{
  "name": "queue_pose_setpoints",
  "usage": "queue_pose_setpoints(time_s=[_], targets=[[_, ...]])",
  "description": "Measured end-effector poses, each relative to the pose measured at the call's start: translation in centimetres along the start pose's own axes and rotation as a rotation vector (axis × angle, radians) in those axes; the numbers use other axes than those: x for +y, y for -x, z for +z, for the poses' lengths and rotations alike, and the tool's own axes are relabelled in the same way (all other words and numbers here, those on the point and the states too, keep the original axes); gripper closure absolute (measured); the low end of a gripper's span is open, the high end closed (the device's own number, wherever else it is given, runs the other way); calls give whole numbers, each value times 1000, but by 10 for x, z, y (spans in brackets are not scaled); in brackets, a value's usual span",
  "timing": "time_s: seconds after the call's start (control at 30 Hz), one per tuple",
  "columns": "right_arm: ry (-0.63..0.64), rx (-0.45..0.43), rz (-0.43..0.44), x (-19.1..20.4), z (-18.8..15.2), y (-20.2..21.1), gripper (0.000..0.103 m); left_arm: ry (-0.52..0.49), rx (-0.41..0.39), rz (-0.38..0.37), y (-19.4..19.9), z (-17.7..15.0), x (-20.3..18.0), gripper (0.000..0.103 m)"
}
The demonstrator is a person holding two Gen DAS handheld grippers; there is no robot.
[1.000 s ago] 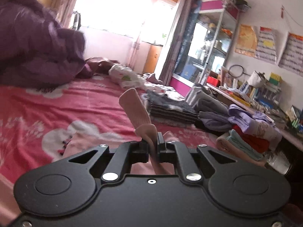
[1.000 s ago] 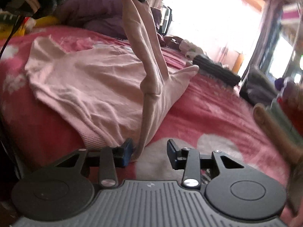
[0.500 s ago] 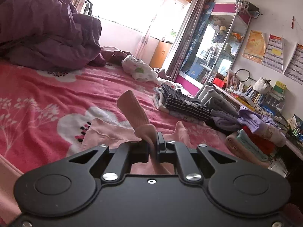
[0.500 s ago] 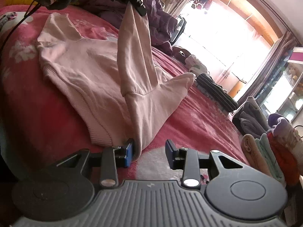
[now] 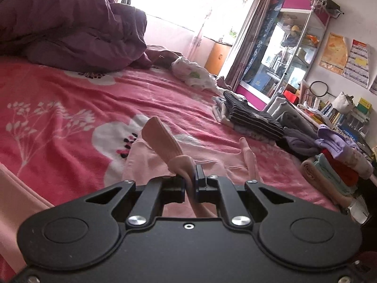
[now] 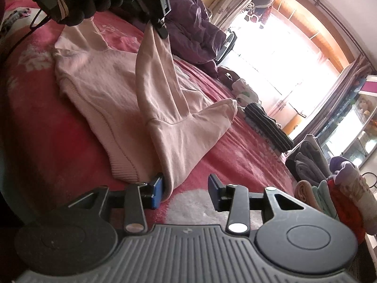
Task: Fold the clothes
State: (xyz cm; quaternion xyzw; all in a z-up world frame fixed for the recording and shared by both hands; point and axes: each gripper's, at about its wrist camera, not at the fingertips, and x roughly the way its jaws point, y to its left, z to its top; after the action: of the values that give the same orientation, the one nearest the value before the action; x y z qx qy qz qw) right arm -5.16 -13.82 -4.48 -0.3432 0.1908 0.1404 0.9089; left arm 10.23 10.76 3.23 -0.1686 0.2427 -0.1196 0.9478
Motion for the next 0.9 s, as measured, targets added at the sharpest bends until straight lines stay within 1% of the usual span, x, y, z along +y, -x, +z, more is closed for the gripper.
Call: queue_pose_setpoints(time_s=[0.1,0.23,0.3,0.33,0.37,0.4,0.43,0.47,0.6,0.63,0.73,0.8,0.9], targets=[[8,1,5,-3,0,4,54,-18,13,24,0,-5,-1,97],[11,-10,25,-5,-1,17,53,-17,32,35,-2,-9,1,97],[2,-33,46,-7,1,24,52,-18,36,33,-1,-10,2,97],[-3,-49,57,-7,2,28,49,-21,37,33,0,-10,2,97],[-25,-69,71,-9,4,30,46,-23,38,33,0,-11,2,97],[-48,-89,85,-11,6,32,39,-25,38,34,1,-11,2,97],[-67,-101,100,-12,8,30,36,-27,38,37,1,-11,2,97],[-87,-113,116,-13,10,29,36,-28,38,39,1,-11,3,97],[-184,-154,229,-16,15,11,37,-27,48,51,0,-14,6,97],[-205,-140,283,-15,14,3,38,-26,53,59,-1,-16,8,97],[-282,-35,410,-14,5,-15,40,-27,77,87,-6,-20,12,97],[-316,-25,429,-20,5,-12,40,-29,100,109,-11,-23,16,97],[-295,-28,435,-17,7,-7,38,-26,118,126,-17,-27,20,97]])
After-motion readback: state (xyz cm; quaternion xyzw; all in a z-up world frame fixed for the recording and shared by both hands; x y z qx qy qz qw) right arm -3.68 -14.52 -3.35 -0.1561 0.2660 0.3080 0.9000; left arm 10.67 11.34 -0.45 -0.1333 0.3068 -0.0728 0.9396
